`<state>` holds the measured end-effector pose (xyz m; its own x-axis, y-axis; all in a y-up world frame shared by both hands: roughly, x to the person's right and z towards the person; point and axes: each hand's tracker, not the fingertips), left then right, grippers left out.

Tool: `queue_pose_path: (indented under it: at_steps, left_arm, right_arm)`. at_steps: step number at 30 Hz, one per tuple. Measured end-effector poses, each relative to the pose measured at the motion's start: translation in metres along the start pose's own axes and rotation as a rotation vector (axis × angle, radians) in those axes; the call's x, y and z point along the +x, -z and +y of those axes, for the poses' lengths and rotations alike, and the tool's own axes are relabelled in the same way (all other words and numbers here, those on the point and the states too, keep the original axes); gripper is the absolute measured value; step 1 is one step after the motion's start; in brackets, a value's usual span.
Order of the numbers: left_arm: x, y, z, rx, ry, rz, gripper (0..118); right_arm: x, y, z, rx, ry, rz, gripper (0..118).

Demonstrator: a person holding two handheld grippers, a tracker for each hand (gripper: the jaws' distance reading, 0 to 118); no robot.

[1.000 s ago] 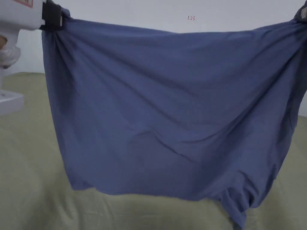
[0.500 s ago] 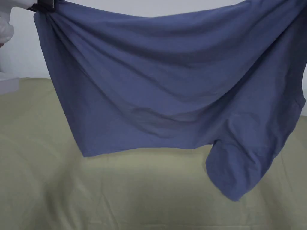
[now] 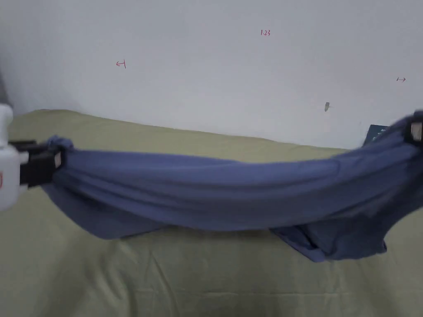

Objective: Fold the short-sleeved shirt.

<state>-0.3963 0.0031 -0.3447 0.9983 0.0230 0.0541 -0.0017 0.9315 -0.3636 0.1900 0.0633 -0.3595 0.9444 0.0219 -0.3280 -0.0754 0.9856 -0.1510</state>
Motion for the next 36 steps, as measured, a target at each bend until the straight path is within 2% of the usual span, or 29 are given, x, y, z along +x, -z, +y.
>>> queue_pose_path:
  at_steps: [2,5,15,19,22,25,26,27,28,29,30,31,32,34,36]
  left_arm:
    - [-0.002,-0.014,-0.033,-0.015,-0.009,-0.011,7]
    - [0.001,-0.034,-0.075,-0.077,-0.032,-0.035,7]
    - [0.005,-0.098,-0.176,-0.216,-0.044,-0.093,7]
    - [0.009,-0.117,-0.209,-0.268,-0.074,-0.107,7]
    - [0.006,-0.114,-0.229,-0.339,-0.047,-0.108,7]
    - [0.0,-0.107,-0.244,-0.359,-0.05,-0.103,10]
    - [-0.003,-0.105,-0.247,-0.359,-0.065,-0.098,18]
    - [-0.005,-0.103,-0.249,-0.36,-0.084,-0.097,47]
    - [-0.006,-0.101,-0.249,-0.37,-0.095,-0.074,77]
    - [-0.007,-0.1,-0.248,-0.378,-0.118,-0.031,94]
    - [-0.01,-0.101,-0.248,-0.385,-0.148,-0.009,95]
    - [-0.013,-0.106,-0.245,-0.364,-0.197,-0.016,95]
    - [-0.015,-0.112,-0.241,-0.344,-0.244,-0.021,95]
    - [-0.011,-0.124,-0.231,-0.29,-0.281,0.028,95]
    - [-0.001,-0.139,-0.216,-0.203,-0.284,0.059,94]
  right_arm:
    - [-0.009,-0.021,-0.033,-0.025,0.032,-0.001,5]
    - [-0.024,-0.048,-0.077,-0.044,0.121,-0.011,5]
    - [-0.068,-0.134,-0.178,-0.191,0.287,-0.044,5]
    - [-0.073,-0.154,-0.214,-0.276,0.346,-0.123,5]
    - [-0.075,-0.16,-0.233,-0.356,0.407,-0.153,5]
    - [-0.075,-0.156,-0.254,-0.504,0.367,-0.213,5]
    - [-0.075,-0.154,-0.259,-0.555,0.351,-0.23,5]
    - [-0.075,-0.154,-0.264,-0.563,0.349,-0.232,7]
    - [-0.075,-0.154,-0.266,-0.54,0.354,-0.225,20]
    - [-0.074,-0.155,-0.266,-0.542,0.351,-0.236,47]
    - [-0.074,-0.157,-0.263,-0.53,0.345,-0.271,88]
    - [-0.074,-0.161,-0.26,-0.512,0.333,-0.292,95]
    - [-0.075,-0.168,-0.254,-0.455,0.321,-0.286,92]
    - [-0.08,-0.18,-0.24,-0.337,0.308,-0.274,92]
    - [-0.09,-0.192,-0.224,-0.229,0.255,-0.298,92]
